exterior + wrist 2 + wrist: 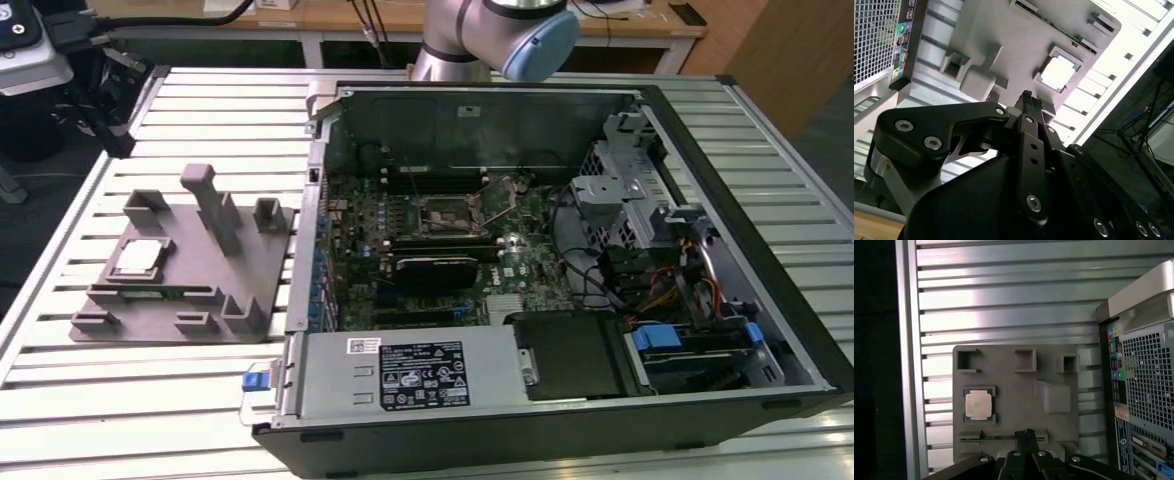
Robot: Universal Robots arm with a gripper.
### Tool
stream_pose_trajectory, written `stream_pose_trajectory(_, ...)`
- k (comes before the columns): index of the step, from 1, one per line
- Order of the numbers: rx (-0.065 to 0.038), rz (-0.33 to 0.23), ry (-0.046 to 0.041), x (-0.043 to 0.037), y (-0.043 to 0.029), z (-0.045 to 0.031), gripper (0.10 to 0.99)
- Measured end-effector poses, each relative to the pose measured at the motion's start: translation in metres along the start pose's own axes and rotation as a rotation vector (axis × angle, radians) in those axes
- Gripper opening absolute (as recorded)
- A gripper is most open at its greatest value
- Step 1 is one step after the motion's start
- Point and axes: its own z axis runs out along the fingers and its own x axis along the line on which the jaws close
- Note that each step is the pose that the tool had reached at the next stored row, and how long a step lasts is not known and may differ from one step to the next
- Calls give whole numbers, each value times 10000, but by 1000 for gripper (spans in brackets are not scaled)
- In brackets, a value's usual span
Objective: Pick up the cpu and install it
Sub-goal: 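Reach for the cpu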
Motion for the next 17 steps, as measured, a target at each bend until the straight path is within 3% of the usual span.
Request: stream_pose_trajectory(17,16,0,-1,52,-13,206,106)
